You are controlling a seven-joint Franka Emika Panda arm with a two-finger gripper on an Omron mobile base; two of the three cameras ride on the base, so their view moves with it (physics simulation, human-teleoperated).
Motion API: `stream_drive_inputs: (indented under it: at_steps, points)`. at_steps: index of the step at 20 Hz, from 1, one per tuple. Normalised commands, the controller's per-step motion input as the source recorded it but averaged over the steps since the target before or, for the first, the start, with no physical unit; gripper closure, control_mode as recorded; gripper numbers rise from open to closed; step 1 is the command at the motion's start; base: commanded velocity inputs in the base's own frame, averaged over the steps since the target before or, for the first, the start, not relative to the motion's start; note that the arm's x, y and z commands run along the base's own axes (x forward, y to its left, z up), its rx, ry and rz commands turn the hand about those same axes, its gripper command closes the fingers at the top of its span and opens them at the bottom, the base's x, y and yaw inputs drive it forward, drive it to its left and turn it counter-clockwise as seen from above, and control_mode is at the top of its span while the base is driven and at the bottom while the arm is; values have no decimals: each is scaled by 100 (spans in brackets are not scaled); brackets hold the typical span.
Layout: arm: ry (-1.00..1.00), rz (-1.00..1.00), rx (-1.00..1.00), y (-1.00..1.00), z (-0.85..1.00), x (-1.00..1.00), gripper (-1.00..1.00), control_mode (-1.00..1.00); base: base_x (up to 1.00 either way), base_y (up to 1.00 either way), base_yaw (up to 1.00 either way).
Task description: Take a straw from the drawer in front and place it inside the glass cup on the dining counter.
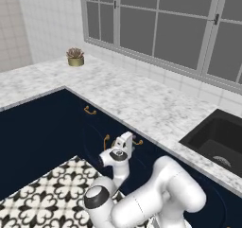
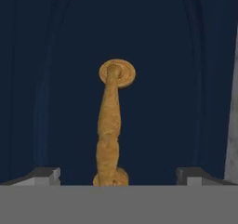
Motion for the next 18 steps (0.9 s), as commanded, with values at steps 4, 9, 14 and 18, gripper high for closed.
stream_drive_inputs:
  at_steps: [4,9,14,18]
  points:
    - [0,0,0,1,-49,47,-100,-100,0,0,0]
    - [0,1,0,6,-59,30,-100,-100,0,0,0]
    - [0,1,-2,3,-52,18,100,-100,0,0,0]
    - [0,0,-1,16,-26,-2,100,-100,0,0,0]
